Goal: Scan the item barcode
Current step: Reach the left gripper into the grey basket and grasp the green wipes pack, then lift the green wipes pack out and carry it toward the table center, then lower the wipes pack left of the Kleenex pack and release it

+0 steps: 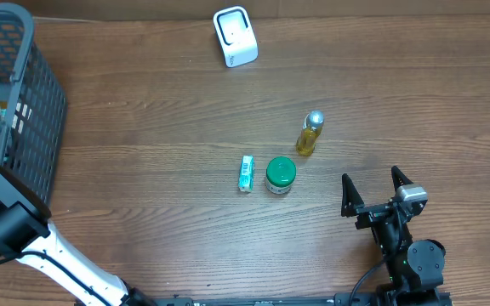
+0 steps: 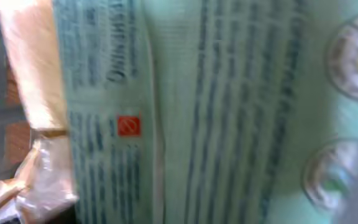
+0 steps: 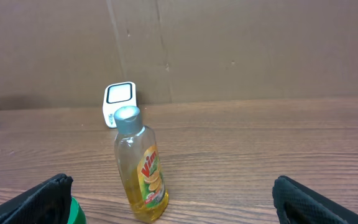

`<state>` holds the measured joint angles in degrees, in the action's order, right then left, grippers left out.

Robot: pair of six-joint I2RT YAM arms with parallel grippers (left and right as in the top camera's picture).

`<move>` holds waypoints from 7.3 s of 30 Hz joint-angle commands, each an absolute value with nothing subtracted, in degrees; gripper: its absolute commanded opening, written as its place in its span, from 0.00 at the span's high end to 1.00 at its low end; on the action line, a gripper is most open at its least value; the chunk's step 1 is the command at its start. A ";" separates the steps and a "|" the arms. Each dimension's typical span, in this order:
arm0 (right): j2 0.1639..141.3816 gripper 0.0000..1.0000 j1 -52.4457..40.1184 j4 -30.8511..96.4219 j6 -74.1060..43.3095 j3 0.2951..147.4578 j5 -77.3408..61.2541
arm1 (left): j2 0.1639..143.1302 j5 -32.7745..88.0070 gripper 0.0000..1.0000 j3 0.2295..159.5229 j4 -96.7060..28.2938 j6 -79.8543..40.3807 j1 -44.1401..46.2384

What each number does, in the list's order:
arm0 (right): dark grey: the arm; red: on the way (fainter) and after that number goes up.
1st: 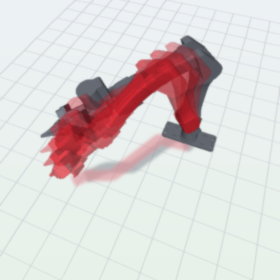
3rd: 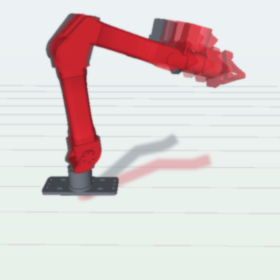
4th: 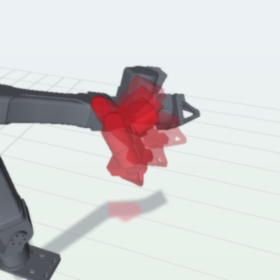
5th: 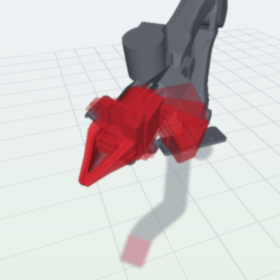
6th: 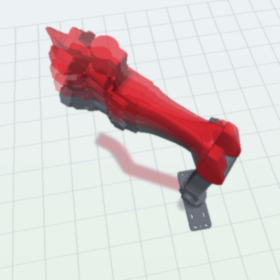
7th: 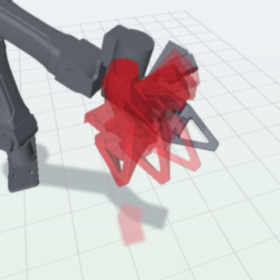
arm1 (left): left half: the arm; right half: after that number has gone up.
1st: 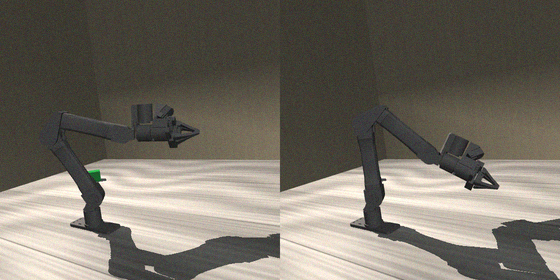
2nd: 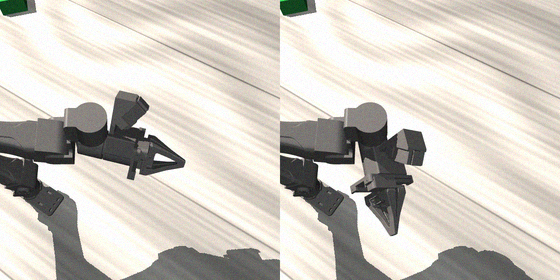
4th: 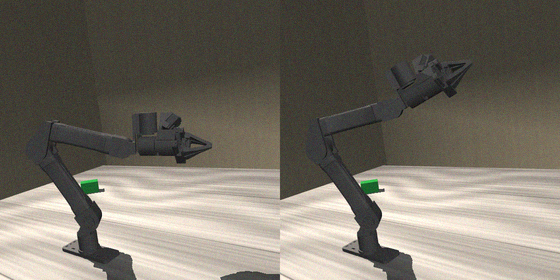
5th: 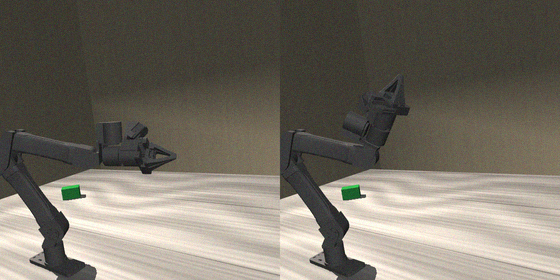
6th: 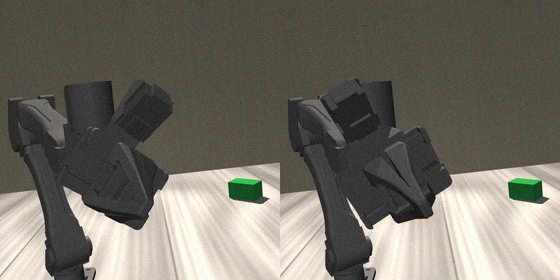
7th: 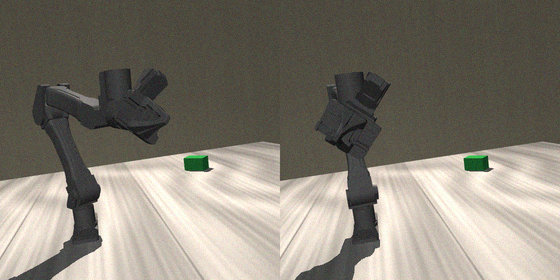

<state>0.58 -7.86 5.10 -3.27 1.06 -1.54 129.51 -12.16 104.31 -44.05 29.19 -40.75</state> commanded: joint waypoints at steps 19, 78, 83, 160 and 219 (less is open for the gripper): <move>0.16 0.00 -7.64 4.69 -3.66 0.47 -1.54 | 107.72 -2.94 0.89 118.45 -45.12 6.48 -36.80; 0.16 0.00 -7.64 4.69 -3.66 0.47 -1.54 | 87.79 -13.43 0.90 59.37 -46.89 -28.58 18.94; 0.16 0.00 -7.64 4.69 -3.66 0.47 -1.54 | 89.23 -14.57 0.89 54.35 -41.85 -28.53 19.20; 0.16 0.00 -7.64 4.69 -3.66 0.47 -1.54 | 99.35 -1.50 0.29 58.63 -49.63 -25.30 11.16; 0.16 0.00 -7.64 4.69 -3.66 0.47 -1.54 | 105.69 -1.58 0.68 87.37 -79.18 -17.74 16.88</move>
